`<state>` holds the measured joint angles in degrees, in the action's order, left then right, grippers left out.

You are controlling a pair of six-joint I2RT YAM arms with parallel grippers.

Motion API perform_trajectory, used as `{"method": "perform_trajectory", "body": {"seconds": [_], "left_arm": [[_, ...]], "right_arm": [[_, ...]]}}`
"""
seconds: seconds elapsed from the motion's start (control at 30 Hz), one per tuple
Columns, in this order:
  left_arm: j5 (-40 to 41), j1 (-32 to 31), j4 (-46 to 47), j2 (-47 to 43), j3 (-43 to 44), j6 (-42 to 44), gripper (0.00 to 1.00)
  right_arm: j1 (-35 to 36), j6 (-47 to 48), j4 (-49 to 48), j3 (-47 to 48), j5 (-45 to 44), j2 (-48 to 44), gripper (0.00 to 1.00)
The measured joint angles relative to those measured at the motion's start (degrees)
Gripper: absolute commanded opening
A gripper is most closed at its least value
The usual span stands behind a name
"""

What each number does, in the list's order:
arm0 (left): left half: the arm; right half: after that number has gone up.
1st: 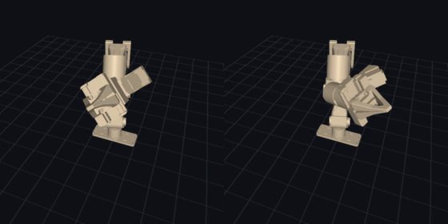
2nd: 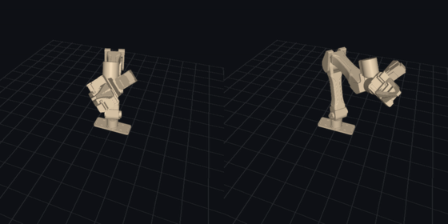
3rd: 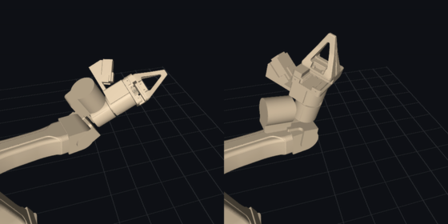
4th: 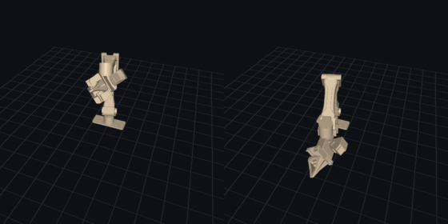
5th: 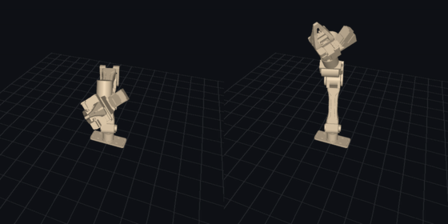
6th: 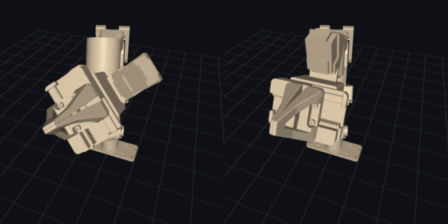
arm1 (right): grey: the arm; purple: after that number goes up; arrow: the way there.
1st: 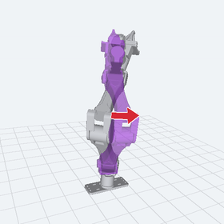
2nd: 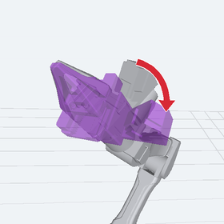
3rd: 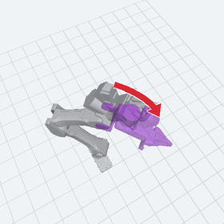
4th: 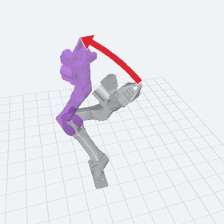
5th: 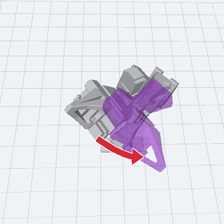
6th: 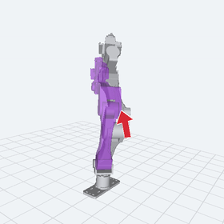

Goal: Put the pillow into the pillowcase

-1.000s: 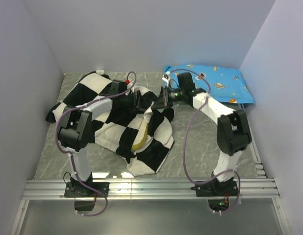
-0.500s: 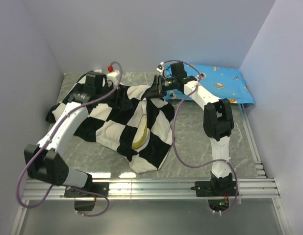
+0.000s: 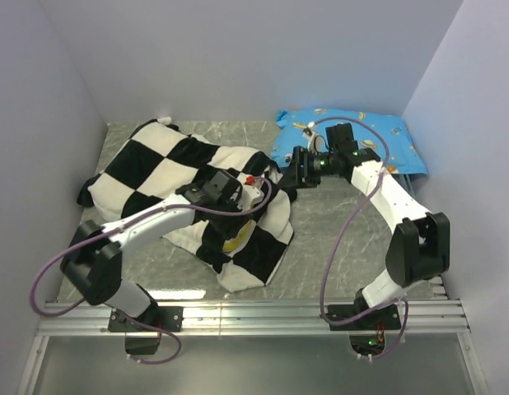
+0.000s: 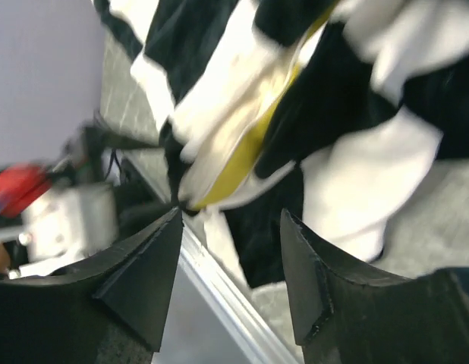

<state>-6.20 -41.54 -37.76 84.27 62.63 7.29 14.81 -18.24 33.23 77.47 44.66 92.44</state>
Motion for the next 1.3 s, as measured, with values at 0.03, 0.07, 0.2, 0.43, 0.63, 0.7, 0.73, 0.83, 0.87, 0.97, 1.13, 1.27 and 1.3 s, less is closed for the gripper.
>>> {"method": "perform_trajectory", "body": {"seconds": [0.03, 0.07, 0.2, 0.43, 0.63, 0.7, 0.73, 0.83, 0.87, 0.97, 1.13, 1.27, 1.3], "left_arm": [[0.6, -0.3, 0.4, 1.3, 0.0, 0.0, 0.56], [1.7, -0.6, 1.0, 3.1, 0.1, 0.0, 0.54], [3.7, -1.0, 2.4, 9.7, 1.4, -1.1, 0.02], [-5.3, 4.9, 2.0, 12.1, 5.8, -5.2, 0.00], [-17.9, 13.1, 1.7, 11.9, 7.8, -8.3, 0.00], [-20.2, 14.1, 1.7, 12.0, 8.2, -8.6, 0.00], [-21.0, 14.3, 1.7, 12.0, 8.3, -8.6, 0.00], [-22.4, 14.2, 1.6, 12.0, 8.4, -8.6, 0.00], [-22.6, 14.2, 1.5, 12.0, 8.5, -8.6, 0.00], [-23.0, 14.4, 1.5, 12.0, 8.5, -8.6, 0.00], [-23.5, 14.6, 1.5, 12.0, 8.5, -8.6, 0.00], [-24.2, 14.8, 1.6, 12.0, 8.5, -8.6, 0.00], [-24.4, 14.9, 1.6, 12.0, 8.5, -8.6, 0.00]], "right_arm": [[0.2, 0.2, 0.0, -1.7, 0.1, -1.3, 0.55], [0.4, 0.2, 0.0, -3.7, 0.4, -2.5, 0.54], [1.8, -0.9, -1.8, -12.1, 2.4, -2.7, 0.62], [5.9, -3.7, -6.8, -16.0, 2.3, 4.5, 0.60], [7.5, -9.5, -15.8, -15.4, 0.2, 9.2, 0.53], [8.2, -11.4, -18.5, -15.0, -0.4, 11.5, 0.53], [8.6, -12.4, -19.8, -14.6, -0.6, 12.8, 0.54], [9.5, -15.3, -22.9, -13.6, -0.9, 16.2, 0.58], [9.7, -16.0, -23.8, -13.5, -0.9, 16.8, 0.58], [10.1, -18.6, -26.4, -13.3, -0.6, 18.1, 0.59], [10.1, -20.9, -28.0, -13.3, 0.0, 18.1, 0.59], [10.4, -22.0, -28.3, -13.2, -0.5, 18.3, 0.56], [10.6, -22.2, -27.9, -12.7, -0.7, 18.7, 0.55]]}}
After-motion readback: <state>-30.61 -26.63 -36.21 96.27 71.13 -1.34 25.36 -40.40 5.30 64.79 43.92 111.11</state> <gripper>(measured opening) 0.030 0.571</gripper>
